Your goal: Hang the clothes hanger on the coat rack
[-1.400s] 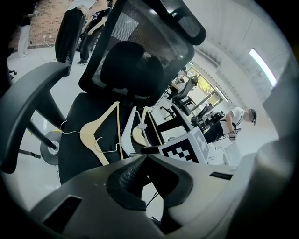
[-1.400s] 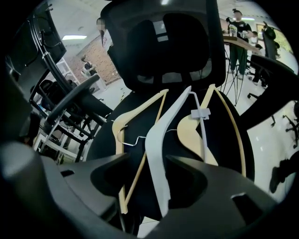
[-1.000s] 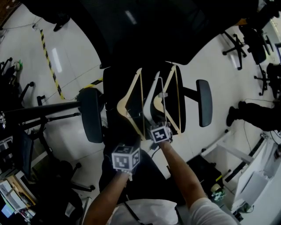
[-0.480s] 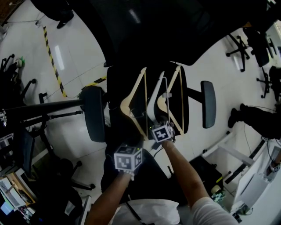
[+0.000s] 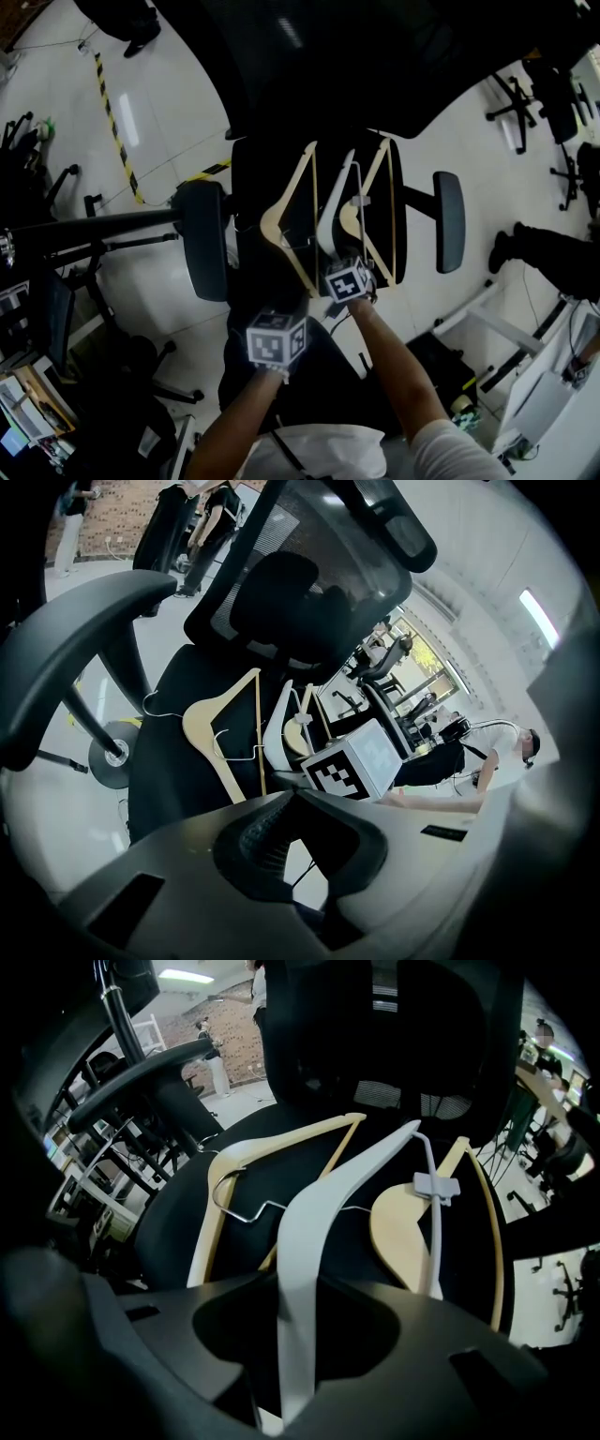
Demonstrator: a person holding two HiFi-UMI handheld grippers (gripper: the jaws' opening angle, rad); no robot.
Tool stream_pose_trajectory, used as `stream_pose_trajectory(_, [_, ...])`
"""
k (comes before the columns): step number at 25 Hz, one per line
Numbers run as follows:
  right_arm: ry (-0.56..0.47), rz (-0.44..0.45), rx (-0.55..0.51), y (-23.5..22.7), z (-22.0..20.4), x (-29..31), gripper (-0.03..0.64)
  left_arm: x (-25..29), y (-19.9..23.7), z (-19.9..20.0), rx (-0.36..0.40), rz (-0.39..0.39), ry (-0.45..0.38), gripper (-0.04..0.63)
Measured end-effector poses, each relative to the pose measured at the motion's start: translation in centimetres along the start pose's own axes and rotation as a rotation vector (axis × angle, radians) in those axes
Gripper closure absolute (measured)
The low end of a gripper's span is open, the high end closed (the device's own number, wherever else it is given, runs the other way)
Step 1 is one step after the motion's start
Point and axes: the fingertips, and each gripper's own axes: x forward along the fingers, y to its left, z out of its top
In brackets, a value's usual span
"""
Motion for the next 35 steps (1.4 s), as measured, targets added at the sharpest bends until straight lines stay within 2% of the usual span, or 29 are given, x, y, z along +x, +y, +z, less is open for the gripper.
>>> stream_pose_trajectory(8, [-0.003,-0.006,0.012,0.0,0.1,-0.7,0.464,-0.5,0.1,0.3,0.001,0.003,-0.017,0.604])
stream_pose_trajectory(14, [-0.054,-0.003,0.043,0.0,1.2,-3.1,0.466,-1.9,-0.2,1.1,0.019,0.015,-0.035,0.604])
stream_pose_trajectory(22, [-0.163,0.054,0.186,0.0,3.3,-9.2,0.468,-4.7,-2.3,3.3,0.043,0.023,-0.088,0.604])
stream_pose_trajectory(29, [-0.296,0.126,0.327,0.8,5.2,-16.4,0.468,-8.7,-4.8,7.0,0.095,0.044,-0.189,0.604])
stream_pose_trajectory(35, [-0.439,0.172,0.351,1.1,8.7,-24.1,0.468,-14.5,-7.8,11.3,0.156,0.064,-0.327,0.604])
